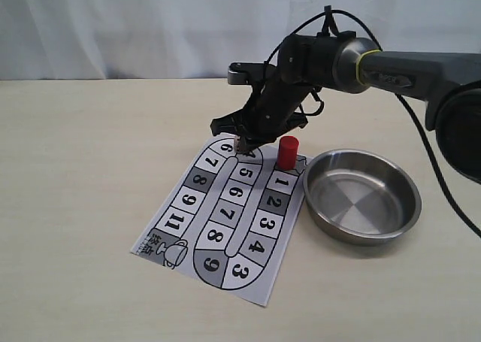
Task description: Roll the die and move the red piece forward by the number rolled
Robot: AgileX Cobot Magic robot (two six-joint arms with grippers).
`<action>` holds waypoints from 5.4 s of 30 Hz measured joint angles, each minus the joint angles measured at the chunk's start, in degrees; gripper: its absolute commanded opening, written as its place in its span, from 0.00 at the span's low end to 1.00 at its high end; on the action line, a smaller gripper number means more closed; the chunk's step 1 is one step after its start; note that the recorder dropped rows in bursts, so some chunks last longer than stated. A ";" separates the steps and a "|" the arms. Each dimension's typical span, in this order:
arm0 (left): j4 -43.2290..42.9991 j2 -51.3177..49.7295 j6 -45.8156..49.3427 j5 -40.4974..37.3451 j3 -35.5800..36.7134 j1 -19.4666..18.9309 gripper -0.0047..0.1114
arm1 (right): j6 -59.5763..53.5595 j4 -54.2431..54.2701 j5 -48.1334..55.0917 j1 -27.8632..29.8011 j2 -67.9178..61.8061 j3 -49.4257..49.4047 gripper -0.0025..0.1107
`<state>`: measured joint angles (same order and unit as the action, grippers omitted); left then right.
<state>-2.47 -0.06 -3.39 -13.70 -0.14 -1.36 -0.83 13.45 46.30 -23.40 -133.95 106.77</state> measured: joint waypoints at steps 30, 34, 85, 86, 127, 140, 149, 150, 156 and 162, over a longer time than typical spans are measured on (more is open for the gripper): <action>0.00 0.00 0.00 0.00 0.00 0.00 0.04 | 0.21 0.00 0.35 0.29 -1.75 0.02 0.06; 0.00 0.00 0.00 0.00 0.00 0.00 0.04 | 0.21 0.00 0.35 0.29 -1.75 0.02 0.09; 0.00 0.00 0.00 0.00 0.00 0.00 0.04 | -9.02 -11.83 10.20 3.28 1.20 0.23 0.06; 0.00 0.00 0.00 0.00 0.00 0.00 0.04 | -9.02 -11.83 10.20 3.28 1.20 0.23 0.06; 0.00 0.00 0.00 0.00 0.00 0.00 0.04 | -8.91 -9.64 16.74 0.77 6.32 0.23 0.06; 0.00 0.00 0.00 0.00 0.00 0.00 0.04 | -3.32 -12.44 10.11 -0.12 6.45 -9.48 0.06; 0.00 0.00 0.00 0.00 0.00 0.00 0.04 | -2.99 -12.44 7.65 -0.12 7.15 -10.69 0.06; 0.00 0.00 0.00 0.00 0.00 0.00 0.04 | -2.99 -12.44 7.55 -0.12 7.40 -10.69 0.06; 0.00 0.00 0.00 0.00 0.00 0.00 0.04 | -2.96 -11.44 7.01 -0.12 10.36 -10.78 0.06; 0.00 0.00 0.00 0.00 0.00 0.00 0.04 | -4.64 -6.79 7.01 -0.63 12.84 -10.78 0.06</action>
<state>-2.47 -0.06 -3.39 -13.70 -0.14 -1.36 -5.48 6.66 53.31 -24.03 -121.10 96.00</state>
